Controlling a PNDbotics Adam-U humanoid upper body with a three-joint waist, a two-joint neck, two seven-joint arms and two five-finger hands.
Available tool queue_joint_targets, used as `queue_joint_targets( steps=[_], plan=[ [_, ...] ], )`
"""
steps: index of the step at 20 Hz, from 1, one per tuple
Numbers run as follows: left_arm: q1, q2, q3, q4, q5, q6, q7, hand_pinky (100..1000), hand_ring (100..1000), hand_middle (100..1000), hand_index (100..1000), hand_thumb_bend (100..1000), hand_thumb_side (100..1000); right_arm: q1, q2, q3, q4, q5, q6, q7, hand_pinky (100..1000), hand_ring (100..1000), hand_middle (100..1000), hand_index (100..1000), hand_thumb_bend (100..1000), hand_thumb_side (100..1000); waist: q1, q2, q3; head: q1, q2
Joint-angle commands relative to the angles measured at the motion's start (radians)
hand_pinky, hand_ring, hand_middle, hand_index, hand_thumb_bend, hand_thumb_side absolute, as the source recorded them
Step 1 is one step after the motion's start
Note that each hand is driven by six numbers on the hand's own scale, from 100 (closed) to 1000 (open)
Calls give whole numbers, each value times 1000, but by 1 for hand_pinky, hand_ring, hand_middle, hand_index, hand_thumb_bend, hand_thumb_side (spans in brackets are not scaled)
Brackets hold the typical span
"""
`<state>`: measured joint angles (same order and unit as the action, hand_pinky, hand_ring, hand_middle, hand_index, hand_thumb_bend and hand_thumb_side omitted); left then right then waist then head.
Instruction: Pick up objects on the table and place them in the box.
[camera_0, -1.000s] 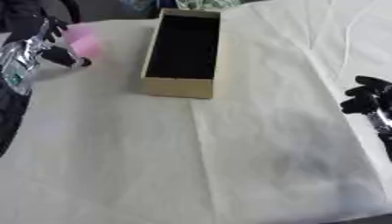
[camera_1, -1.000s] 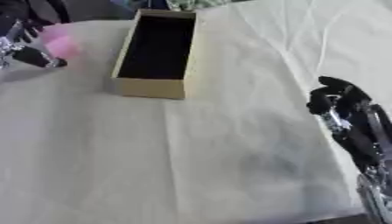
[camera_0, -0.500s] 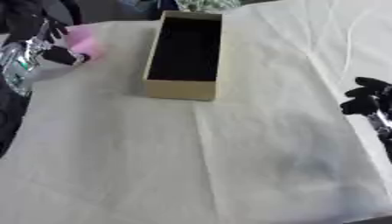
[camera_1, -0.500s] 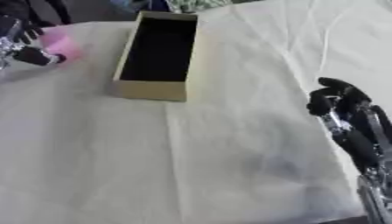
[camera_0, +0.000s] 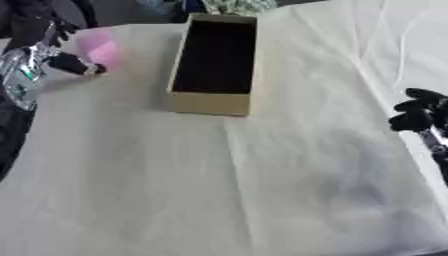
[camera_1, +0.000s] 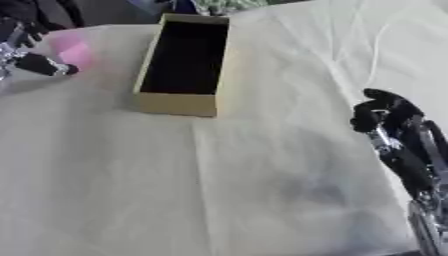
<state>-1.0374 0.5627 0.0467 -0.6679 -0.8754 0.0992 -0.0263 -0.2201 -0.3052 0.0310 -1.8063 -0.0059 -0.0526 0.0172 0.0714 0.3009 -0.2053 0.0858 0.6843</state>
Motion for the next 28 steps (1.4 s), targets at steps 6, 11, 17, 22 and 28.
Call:
queue_joint_targets(
  steps=[6, 11, 17, 22, 28],
  plan=[
    [-18, 28, 7, -9, 27, 8, -7, 735, 654, 635, 775, 789, 306, -12, -16, -2, -23, 2, -3, 5, 625, 615, 630, 824, 529, 641, -9, -7, -9, 4, -16],
    [-17, 24, 6, -6, 27, 12, -7, 733, 649, 630, 770, 774, 302, -14, -15, -2, -25, 4, -3, 5, 625, 615, 630, 824, 530, 641, -11, 4, -14, 3, -19],
    [-18, 20, 6, -11, 32, 6, 13, 695, 564, 490, 630, 590, 247, -13, -14, -2, -25, 5, -2, 5, 625, 614, 630, 824, 529, 641, -12, 2, -18, 3, -16],
    [-22, 24, 0, -34, 66, -9, 25, 689, 556, 465, 602, 581, 246, -9, -14, -3, -23, 4, -2, 5, 625, 614, 629, 824, 528, 643, -12, -10, -10, 1, -12],
    [-29, 31, -26, -95, 101, -40, -8, 690, 557, 466, 604, 592, 251, -4, -15, -4, -21, 2, -3, 5, 625, 614, 629, 824, 527, 644, -15, -26, 3, -4, -8]
  ],
)
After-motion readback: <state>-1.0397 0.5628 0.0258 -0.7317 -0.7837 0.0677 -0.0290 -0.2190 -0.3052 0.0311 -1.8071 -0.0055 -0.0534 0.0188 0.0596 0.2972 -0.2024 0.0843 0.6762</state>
